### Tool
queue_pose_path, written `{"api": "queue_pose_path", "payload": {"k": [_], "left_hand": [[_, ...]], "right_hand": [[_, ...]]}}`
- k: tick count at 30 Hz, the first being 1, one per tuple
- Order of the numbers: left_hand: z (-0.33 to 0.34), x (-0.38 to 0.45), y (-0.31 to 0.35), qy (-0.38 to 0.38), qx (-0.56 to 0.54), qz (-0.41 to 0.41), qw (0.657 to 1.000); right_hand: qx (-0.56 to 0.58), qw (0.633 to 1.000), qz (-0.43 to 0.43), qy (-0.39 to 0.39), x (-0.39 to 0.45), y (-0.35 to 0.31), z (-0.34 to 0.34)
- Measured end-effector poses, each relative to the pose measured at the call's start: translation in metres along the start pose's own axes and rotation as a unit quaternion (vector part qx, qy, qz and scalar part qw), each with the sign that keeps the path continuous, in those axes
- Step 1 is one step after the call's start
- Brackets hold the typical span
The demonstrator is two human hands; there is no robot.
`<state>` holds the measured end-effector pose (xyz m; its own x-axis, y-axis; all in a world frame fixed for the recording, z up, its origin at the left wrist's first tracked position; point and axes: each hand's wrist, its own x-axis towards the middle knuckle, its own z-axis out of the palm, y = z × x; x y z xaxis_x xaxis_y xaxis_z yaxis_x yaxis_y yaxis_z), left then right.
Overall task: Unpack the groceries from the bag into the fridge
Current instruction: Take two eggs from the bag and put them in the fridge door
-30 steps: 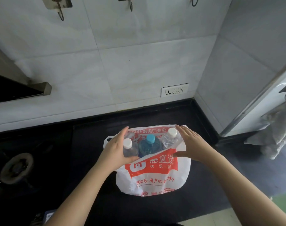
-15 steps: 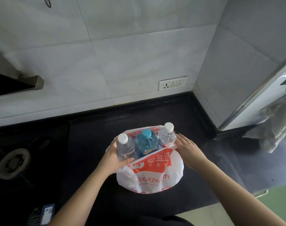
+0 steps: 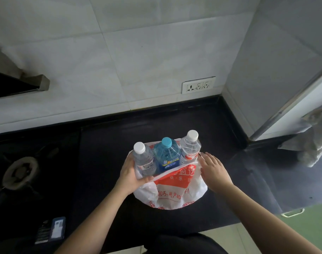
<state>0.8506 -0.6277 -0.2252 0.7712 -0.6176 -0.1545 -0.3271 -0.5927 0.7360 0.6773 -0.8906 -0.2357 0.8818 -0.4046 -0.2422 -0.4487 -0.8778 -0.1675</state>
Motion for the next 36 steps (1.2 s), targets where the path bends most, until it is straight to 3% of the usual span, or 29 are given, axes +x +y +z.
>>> {"api": "queue_pose_path", "payload": {"k": [3,5,7,9,13,19,23,32,36], "left_hand": [[0.006,-0.013,-0.002,0.042,-0.002,0.031,0.999],[0.012,-0.027,-0.006,0.053,-0.001,0.036,0.998],[0.020,-0.043,-0.014,0.050,0.005,0.032,0.998],[0.027,-0.059,-0.023,0.061,0.032,0.038,0.997],[0.028,-0.073,-0.032,0.083,0.157,0.126,0.976],[0.017,-0.067,-0.029,0.104,0.265,0.235,0.929],[0.012,-0.065,-0.031,0.056,0.318,0.336,0.885],[0.001,-0.068,-0.030,0.007,0.312,0.322,0.894],[0.001,-0.067,-0.023,0.023,0.294,0.303,0.906]], "right_hand": [[0.011,0.993,-0.028,0.116,-0.008,-0.001,-0.004],[0.038,0.973,-0.081,0.214,-0.016,0.002,-0.003],[0.050,0.953,-0.140,0.264,-0.023,-0.001,-0.004],[0.041,0.946,-0.187,0.262,-0.025,-0.007,-0.004],[-0.002,0.950,-0.239,0.203,-0.025,-0.024,0.002],[-0.041,0.960,-0.216,0.171,-0.023,-0.040,0.006],[-0.036,0.961,-0.227,0.152,-0.029,-0.031,0.009],[-0.048,0.971,-0.163,0.165,-0.040,-0.026,0.008],[-0.025,0.971,-0.117,0.207,-0.040,-0.035,0.000]]}}
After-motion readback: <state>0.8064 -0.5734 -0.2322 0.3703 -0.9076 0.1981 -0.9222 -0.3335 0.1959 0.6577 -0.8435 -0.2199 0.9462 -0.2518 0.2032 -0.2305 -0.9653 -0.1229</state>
